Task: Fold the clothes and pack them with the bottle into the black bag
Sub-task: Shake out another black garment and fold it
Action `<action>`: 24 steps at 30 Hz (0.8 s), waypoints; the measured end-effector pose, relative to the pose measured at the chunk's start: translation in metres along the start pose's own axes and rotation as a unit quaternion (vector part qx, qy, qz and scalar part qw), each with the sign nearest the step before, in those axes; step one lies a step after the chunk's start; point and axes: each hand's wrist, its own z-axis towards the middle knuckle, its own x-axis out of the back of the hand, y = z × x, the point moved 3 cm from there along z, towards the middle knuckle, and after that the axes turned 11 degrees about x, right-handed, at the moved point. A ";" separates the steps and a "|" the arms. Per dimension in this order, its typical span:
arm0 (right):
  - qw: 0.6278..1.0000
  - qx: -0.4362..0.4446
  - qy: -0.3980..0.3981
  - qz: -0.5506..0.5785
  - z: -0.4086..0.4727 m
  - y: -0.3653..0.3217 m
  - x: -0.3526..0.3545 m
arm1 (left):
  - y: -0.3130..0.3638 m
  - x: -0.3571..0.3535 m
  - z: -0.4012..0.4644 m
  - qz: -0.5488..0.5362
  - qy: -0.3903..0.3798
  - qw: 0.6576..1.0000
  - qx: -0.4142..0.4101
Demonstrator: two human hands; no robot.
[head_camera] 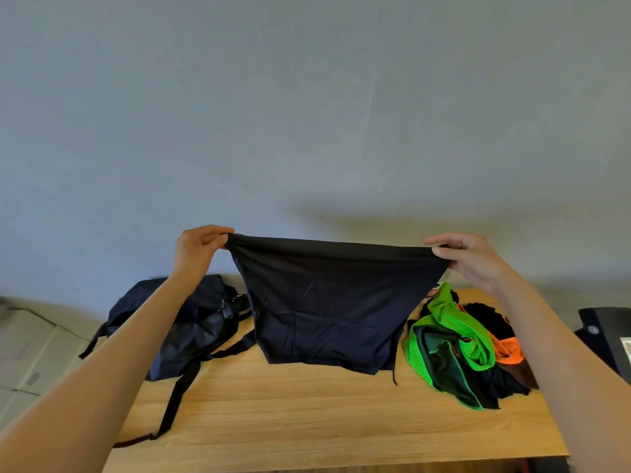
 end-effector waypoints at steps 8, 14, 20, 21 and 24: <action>0.999 0.003 -0.014 -0.045 0.009 -0.029 0.010 | 0.031 0.019 0.006 -0.053 0.019 0.998 -0.001; 0.993 0.069 -0.003 -0.094 0.020 -0.068 0.014 | 0.057 0.031 0.009 -0.097 0.003 0.995 -0.014; 0.973 0.120 0.008 -0.195 0.031 -0.091 0.019 | 0.075 0.034 0.006 -0.082 -0.012 0.995 -0.050; 0.969 0.125 0.003 -0.212 0.031 -0.092 0.018 | 0.074 0.033 0.005 -0.075 -0.011 0.996 -0.048; 0.961 0.133 -0.003 -0.242 0.029 -0.091 0.017 | 0.068 0.032 0.003 -0.072 0.015 0.997 -0.030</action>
